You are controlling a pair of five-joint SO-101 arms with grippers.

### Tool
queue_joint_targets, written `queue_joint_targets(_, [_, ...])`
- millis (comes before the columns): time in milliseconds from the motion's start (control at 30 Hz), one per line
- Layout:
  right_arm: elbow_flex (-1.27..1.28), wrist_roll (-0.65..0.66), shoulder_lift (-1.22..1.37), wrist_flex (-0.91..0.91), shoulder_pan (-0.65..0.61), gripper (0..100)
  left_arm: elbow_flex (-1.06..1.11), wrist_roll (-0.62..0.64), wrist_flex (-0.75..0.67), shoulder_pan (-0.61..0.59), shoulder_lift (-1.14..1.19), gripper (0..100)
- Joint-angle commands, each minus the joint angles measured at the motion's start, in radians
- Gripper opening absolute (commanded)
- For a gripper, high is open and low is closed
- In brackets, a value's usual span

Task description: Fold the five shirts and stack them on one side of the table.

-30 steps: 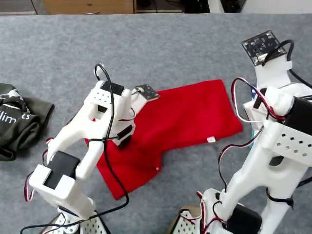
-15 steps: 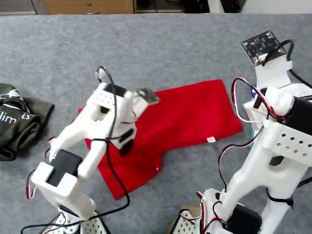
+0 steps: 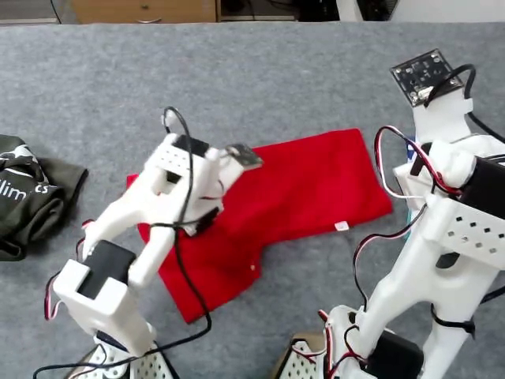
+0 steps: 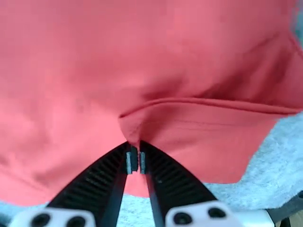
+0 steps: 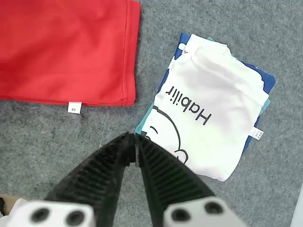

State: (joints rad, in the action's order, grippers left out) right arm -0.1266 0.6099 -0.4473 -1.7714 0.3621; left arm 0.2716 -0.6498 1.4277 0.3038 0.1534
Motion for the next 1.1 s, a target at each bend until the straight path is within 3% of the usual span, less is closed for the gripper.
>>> queue_joint_targets(0, [0.001, 0.012, -0.030, -0.015, 0.008, 0.5, -0.071, 0.003, 0.012, -0.072, -0.012, 2])
queue_joint_targets(300, [0.001, 0.012, -0.025, -0.015, 0.007, 0.5, -0.103, 0.003, 0.006, -0.186, -0.002, 2])
queue_joint_targets(867, [0.001, 0.012, -0.028, -0.015, 0.007, 0.5, -0.078, 0.002, -0.009, -0.163, -0.001, 2])
queue_joint_targets(1067, [0.001, 0.012, -0.030, -0.015, 0.007, 0.5, -0.078, -0.054, -0.008, -0.166, -0.002, 2])
